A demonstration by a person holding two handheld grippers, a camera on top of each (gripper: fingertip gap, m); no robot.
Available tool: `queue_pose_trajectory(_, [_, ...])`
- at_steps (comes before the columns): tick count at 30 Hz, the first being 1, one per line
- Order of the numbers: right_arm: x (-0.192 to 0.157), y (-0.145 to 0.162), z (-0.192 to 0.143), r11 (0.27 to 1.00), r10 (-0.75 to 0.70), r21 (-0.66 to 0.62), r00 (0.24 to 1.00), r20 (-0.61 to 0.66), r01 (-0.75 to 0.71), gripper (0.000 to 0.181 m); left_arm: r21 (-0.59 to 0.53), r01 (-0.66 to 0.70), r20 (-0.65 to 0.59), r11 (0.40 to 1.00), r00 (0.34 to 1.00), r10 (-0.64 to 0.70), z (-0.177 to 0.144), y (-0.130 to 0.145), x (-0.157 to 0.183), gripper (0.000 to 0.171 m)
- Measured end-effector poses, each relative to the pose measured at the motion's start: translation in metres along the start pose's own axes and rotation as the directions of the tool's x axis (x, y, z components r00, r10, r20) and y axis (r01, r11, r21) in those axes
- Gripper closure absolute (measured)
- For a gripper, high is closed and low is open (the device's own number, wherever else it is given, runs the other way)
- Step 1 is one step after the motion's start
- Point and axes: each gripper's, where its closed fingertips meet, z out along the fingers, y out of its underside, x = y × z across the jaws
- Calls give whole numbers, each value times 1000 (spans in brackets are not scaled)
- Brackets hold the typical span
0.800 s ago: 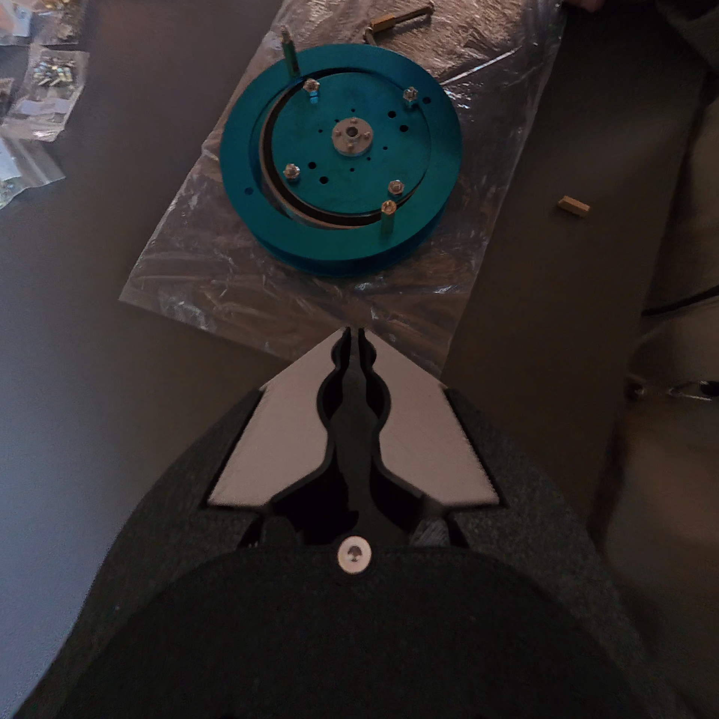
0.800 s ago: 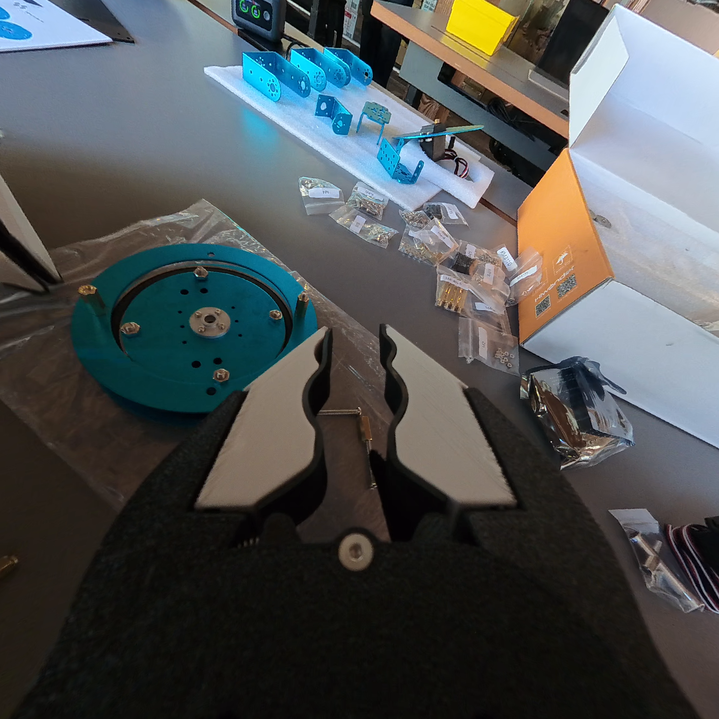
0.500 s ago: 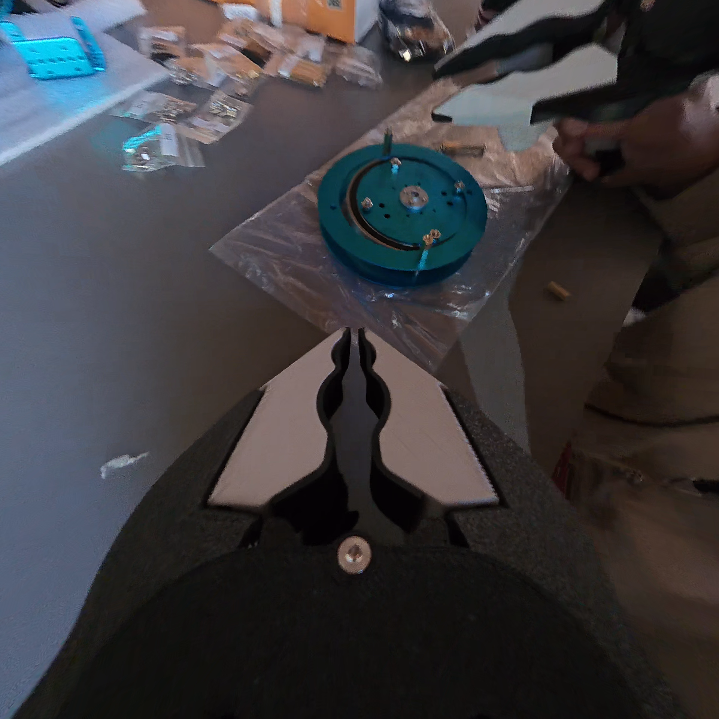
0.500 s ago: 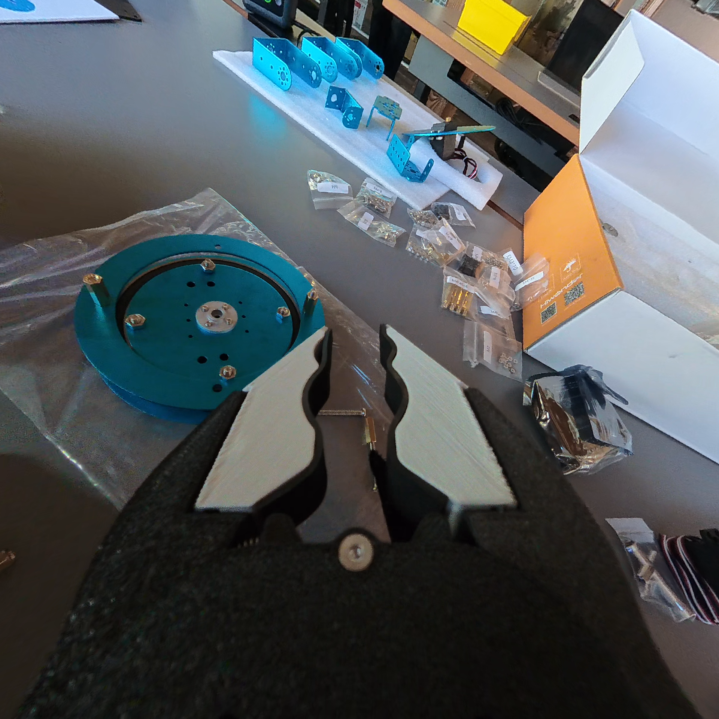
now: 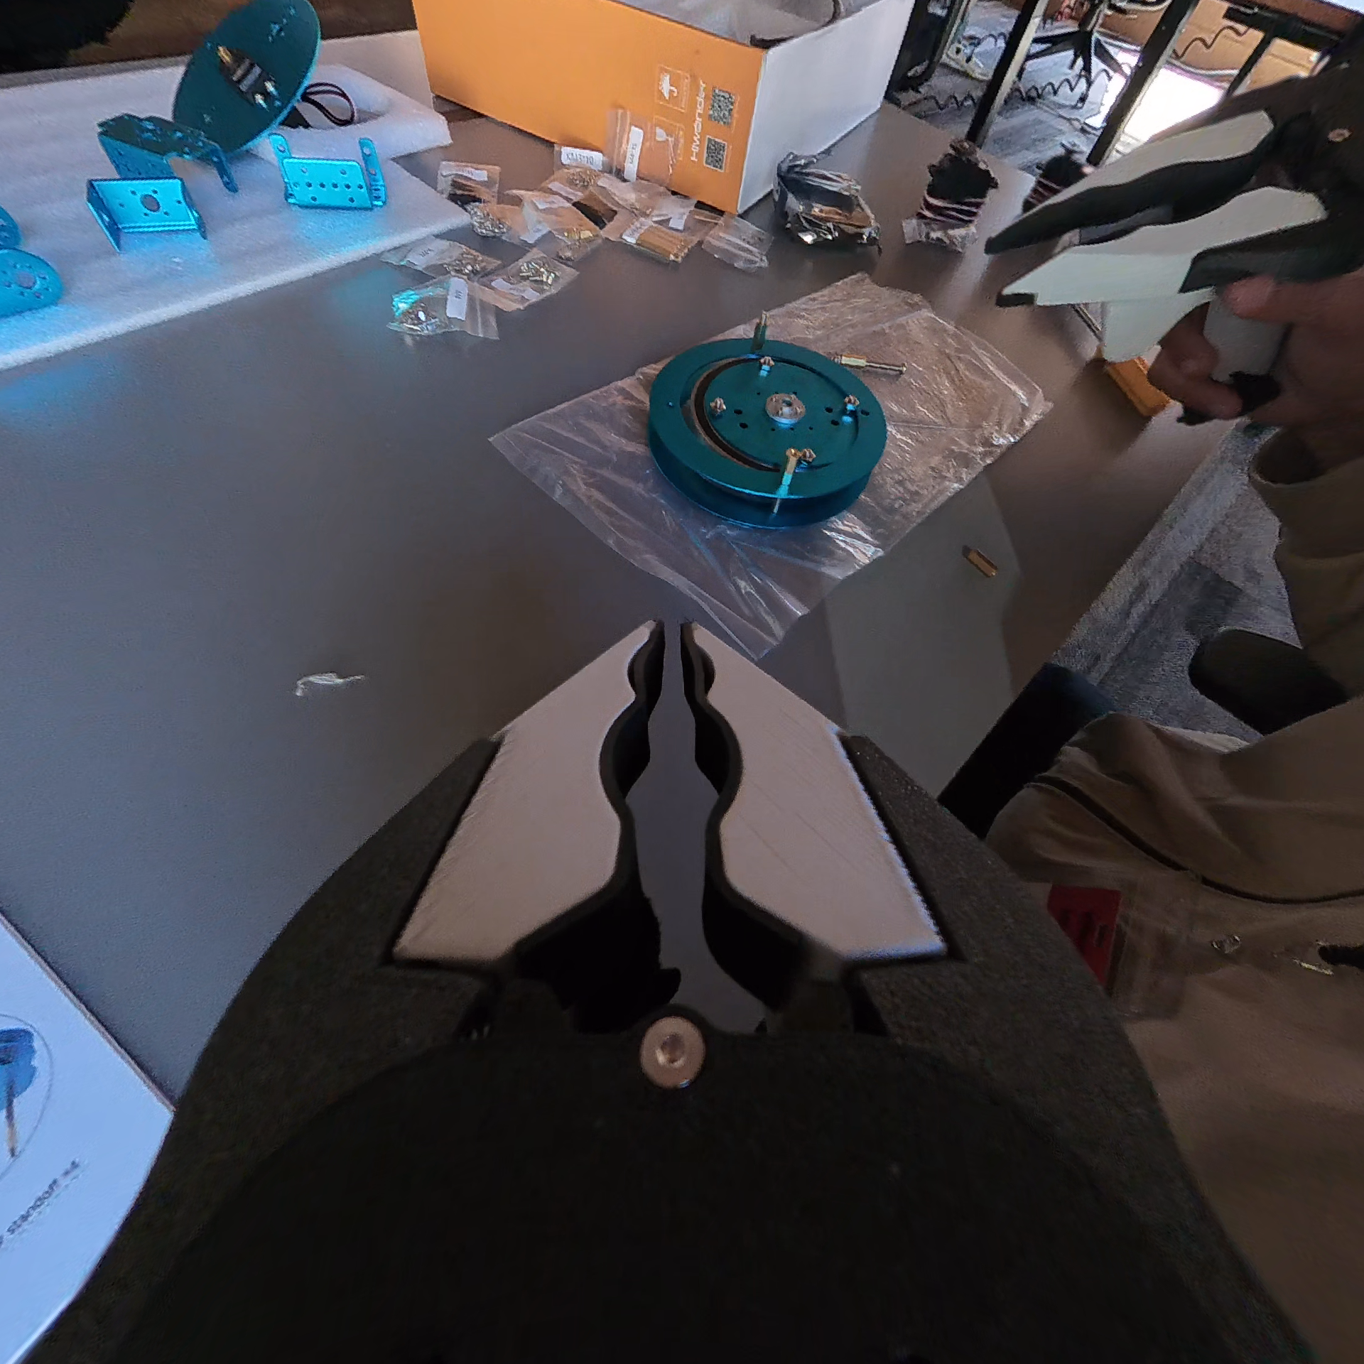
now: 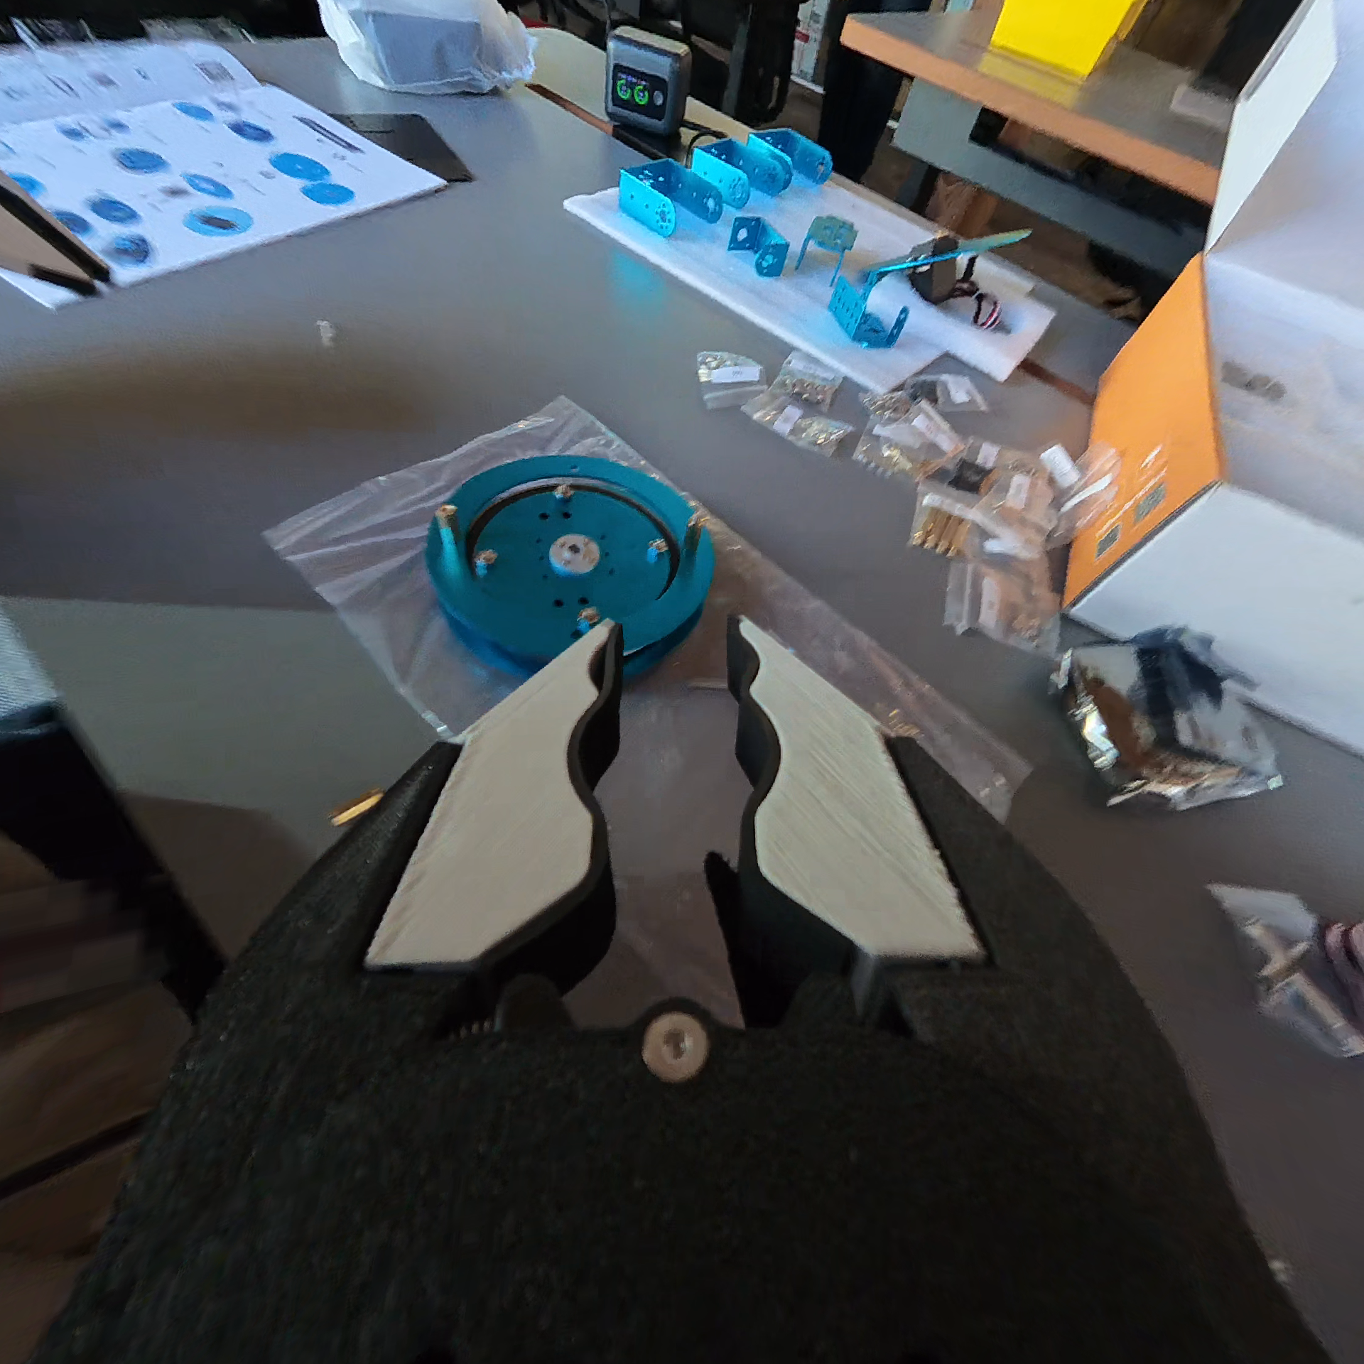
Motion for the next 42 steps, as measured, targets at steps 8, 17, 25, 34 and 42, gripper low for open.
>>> queue_pose_trajectory(8, [-10,16,-20,998,65,7,998,7,-65,154,-15,-49,-38,999,998,48,2,3,21,168])
queue_pose_trajectory(17, [-13,11,-38,981,172,77,981,87,-179,154,-38,-47,-96,998,994,43,26,4,24,168])
queue_pose_trajectory(25, [-43,-28,-58,950,110,260,964,241,-173,144,-6,-54,-110,999,993,53,26,-5,21,167])
queue_pose_trajectory(34, [-53,-27,-44,964,71,231,964,256,-132,140,-5,-26,-104,1000,994,26,24,-1,7,167])
queue_pose_trajectory(42, [-37,-21,-22,970,144,165,967,210,-180,141,-18,-30,-103,999,994,28,27,-5,0,167])
